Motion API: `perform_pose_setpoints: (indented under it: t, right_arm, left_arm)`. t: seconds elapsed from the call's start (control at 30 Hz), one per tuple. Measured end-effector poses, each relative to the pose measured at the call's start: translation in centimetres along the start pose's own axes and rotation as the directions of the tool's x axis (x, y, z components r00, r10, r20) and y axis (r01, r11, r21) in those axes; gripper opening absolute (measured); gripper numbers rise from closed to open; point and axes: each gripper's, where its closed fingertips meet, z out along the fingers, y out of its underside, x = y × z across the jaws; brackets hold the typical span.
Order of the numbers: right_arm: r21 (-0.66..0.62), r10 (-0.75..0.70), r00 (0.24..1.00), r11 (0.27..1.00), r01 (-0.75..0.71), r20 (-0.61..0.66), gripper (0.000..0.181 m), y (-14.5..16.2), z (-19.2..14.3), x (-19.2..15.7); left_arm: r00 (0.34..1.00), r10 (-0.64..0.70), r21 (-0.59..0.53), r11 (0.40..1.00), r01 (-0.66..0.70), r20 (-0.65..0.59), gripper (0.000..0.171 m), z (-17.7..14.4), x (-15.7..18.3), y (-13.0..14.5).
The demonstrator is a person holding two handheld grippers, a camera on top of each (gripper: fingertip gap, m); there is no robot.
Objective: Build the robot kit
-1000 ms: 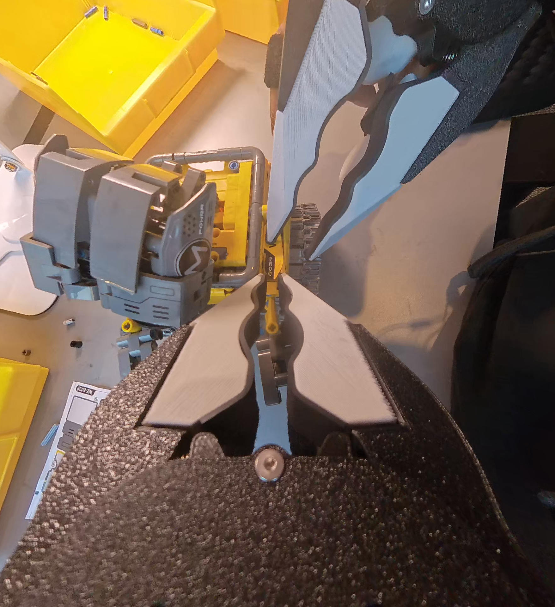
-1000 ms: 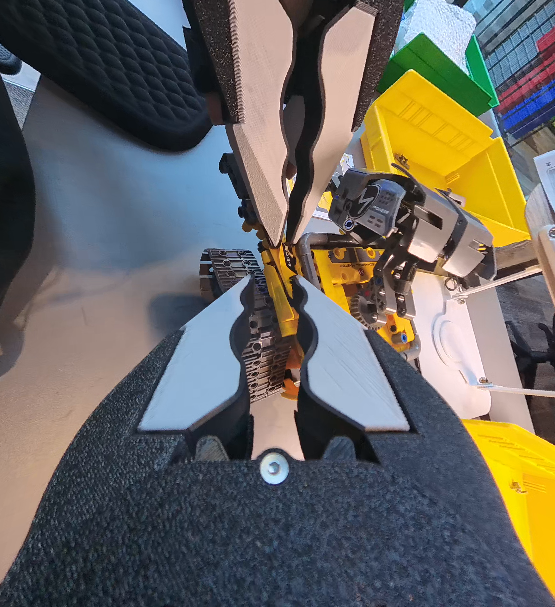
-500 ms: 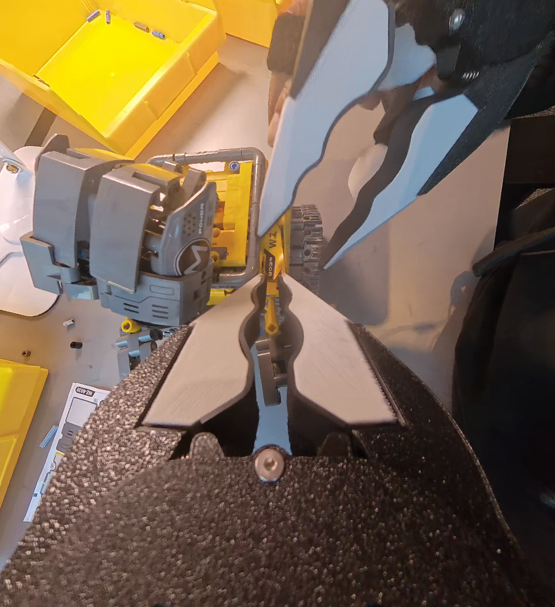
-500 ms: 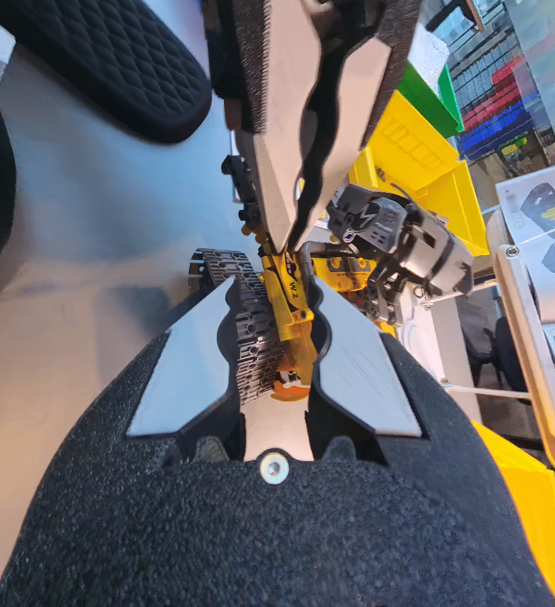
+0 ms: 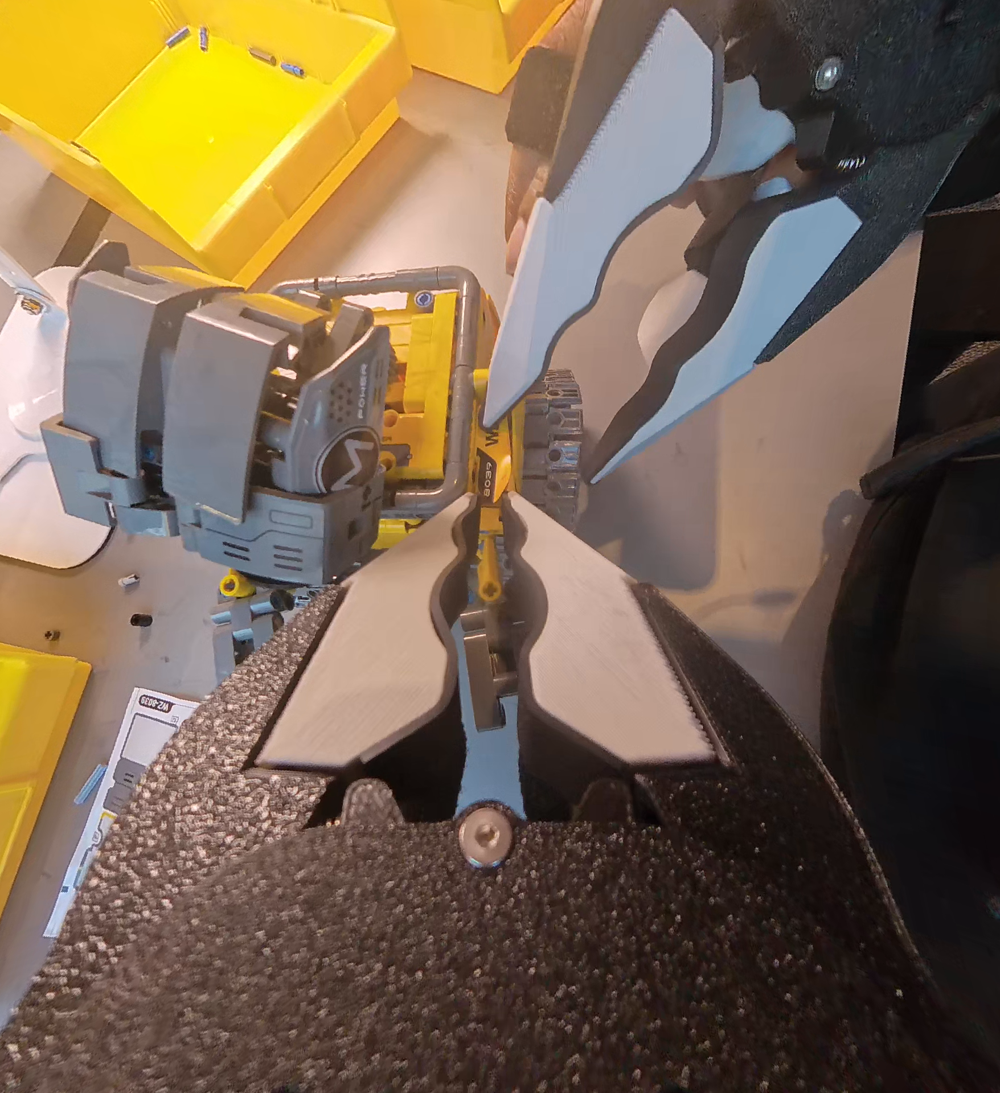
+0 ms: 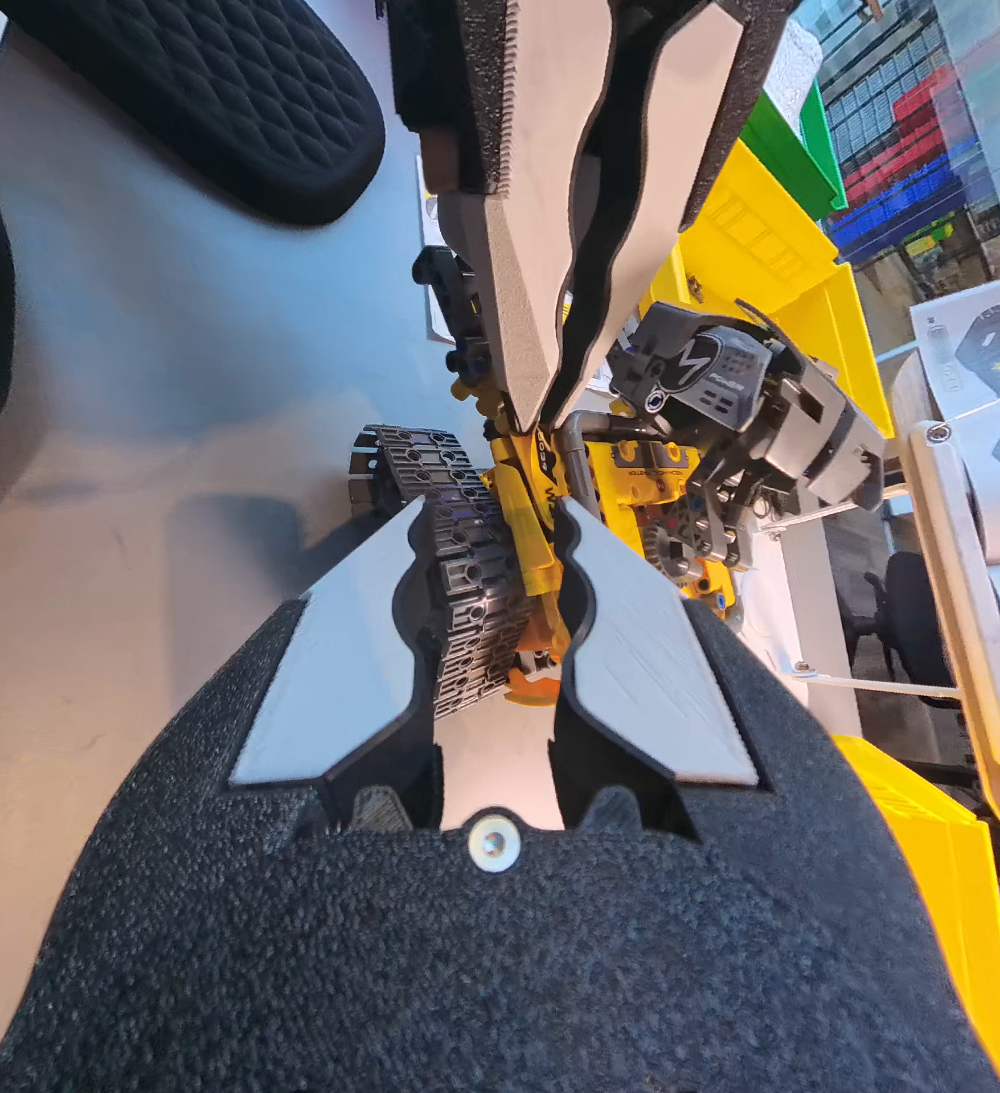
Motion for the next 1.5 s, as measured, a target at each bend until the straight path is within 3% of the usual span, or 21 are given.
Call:
perform_pose_setpoints:
  t: [0.77,1.1,1.37,1.5]
  right_arm:
    - [0.035,-0.098,0.994,0.994,0.099,-0.038,0.044,-1.2,0.8,-1.1]
    - [0.027,-0.164,0.984,0.986,0.166,-0.071,0.046,-1.5,1.3,-1.2]
    - [0.028,-0.252,0.964,0.966,0.255,-0.089,0.045,-1.8,1.6,-1.4]
    - [0.008,-0.386,0.914,0.921,0.390,-0.124,0.045,-1.6,1.7,-1.7]
  left_arm:
    - [1.000,-0.012,0.010,1.000,0.012,0.010,0.006,-0.1,-0.1,0.1]
    - [0.995,-0.071,0.034,0.997,0.069,0.076,0.011,-1.9,-1.8,1.0]
    - [0.988,-0.149,0.081,0.985,0.151,-0.033,0.030,-2.2,-0.4,2.1]
    - [0.988,-0.149,0.099,0.983,0.152,-0.040,0.032,-1.8,-0.4,2.0]
